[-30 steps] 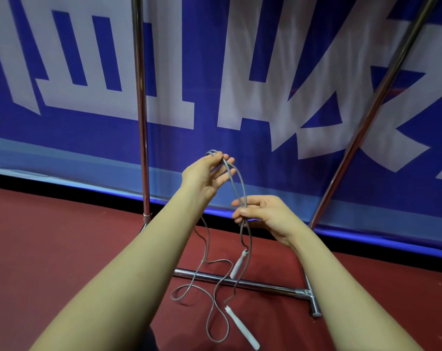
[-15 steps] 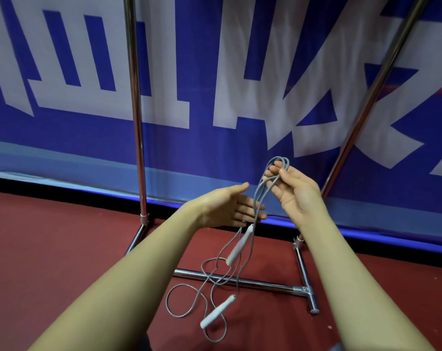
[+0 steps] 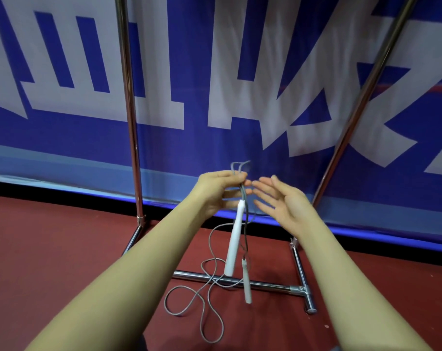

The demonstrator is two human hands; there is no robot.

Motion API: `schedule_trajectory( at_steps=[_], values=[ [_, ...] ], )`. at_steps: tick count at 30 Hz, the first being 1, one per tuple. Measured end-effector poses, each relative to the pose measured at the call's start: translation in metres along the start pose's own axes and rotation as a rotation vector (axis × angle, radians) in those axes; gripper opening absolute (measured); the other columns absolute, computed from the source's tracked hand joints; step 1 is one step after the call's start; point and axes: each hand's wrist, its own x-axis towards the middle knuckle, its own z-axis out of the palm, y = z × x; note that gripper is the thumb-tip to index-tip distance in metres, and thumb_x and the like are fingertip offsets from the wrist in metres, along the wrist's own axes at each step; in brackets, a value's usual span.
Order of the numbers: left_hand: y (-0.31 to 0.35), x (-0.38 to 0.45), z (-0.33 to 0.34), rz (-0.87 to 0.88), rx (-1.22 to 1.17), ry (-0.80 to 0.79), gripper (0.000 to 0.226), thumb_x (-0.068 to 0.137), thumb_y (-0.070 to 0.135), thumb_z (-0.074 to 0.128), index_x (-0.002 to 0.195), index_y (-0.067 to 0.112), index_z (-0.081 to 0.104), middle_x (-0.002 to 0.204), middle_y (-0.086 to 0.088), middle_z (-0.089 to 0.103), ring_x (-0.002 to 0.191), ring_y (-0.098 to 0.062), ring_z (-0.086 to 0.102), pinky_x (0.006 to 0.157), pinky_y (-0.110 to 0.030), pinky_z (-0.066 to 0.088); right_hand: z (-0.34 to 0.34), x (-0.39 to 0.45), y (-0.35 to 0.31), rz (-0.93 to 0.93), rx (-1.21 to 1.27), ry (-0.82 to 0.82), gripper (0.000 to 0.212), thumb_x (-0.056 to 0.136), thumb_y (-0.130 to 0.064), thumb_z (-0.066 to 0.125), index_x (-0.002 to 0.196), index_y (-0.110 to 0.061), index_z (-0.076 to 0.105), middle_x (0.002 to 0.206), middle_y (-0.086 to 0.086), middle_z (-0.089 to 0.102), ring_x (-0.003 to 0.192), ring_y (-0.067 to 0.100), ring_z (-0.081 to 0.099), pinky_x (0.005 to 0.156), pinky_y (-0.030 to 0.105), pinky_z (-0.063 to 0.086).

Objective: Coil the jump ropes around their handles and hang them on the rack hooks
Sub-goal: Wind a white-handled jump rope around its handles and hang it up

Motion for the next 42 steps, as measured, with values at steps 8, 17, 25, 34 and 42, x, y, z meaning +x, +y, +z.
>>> schedule_trajectory(
  at_steps=[8, 17, 25, 34, 42],
  values=[
    [0.019, 0.003, -0.011, 0.076, -0.162, 0.113, 0.008, 0.092, 0.015, 0.062, 0.094, 0.008, 0.066, 0.078, -0.004, 0.073, 0.068, -0.014, 0.072, 0.061, -0.028, 0.059, 0.007, -0.013, 0.012, 0.14, -0.414, -0.275, 0.022, 0.097, -0.022, 0.05, 0.101, -0.009, 0.068, 0.088, 0.005, 0.07, 0.088, 0.018, 0.067, 0.096, 0.045, 0.048],
    [0.004, 0.002, -0.031, -0.199, 0.228, -0.081, 0.034, 0.094, 0.043, 0.054, 0.106, 0.013, 0.066, 0.096, -0.002, 0.074, 0.068, -0.012, 0.064, 0.056, -0.021, 0.047, 0.017, -0.016, -0.015, -0.14, -0.039, -0.129, 0.016, 0.097, -0.006, 0.048, 0.095, -0.005, 0.064, 0.071, 0.003, 0.066, 0.072, 0.018, 0.07, 0.066, 0.038, 0.06],
    [-0.013, -0.006, -0.027, -0.258, 0.462, -0.338, 0.016, 0.086, 0.02, 0.067, 0.096, 0.009, 0.069, 0.092, -0.002, 0.072, 0.061, -0.007, 0.062, 0.049, -0.016, 0.041, 0.02, -0.012, -0.02, -0.231, 0.352, -0.071, 0.018, 0.1, -0.007, 0.041, 0.094, -0.008, 0.058, 0.075, 0.003, 0.067, 0.076, 0.017, 0.072, 0.064, 0.035, 0.059],
    [-0.007, -0.001, -0.022, -0.101, 0.309, -0.166, 0.007, 0.091, 0.008, 0.062, 0.092, 0.005, 0.068, 0.074, -0.002, 0.072, 0.046, -0.007, 0.059, 0.043, -0.017, 0.043, 0.004, -0.007, -0.015, -0.151, 0.046, 0.091, 0.019, 0.101, -0.017, 0.047, 0.096, -0.005, 0.06, 0.093, 0.011, 0.07, 0.091, 0.027, 0.069, 0.074, 0.04, 0.058],
    [0.0, -0.006, -0.025, -0.127, 0.565, -0.208, 0.007, 0.088, 0.01, 0.066, 0.086, 0.004, 0.069, 0.073, -0.001, 0.072, 0.045, -0.007, 0.054, 0.043, -0.017, 0.038, 0.015, -0.011, -0.008, -0.483, -0.638, 0.007, 0.017, 0.098, -0.015, 0.052, 0.099, -0.021, 0.067, 0.102, -0.01, 0.068, 0.095, -0.007, 0.059, 0.081, 0.005, 0.042]
  ],
)
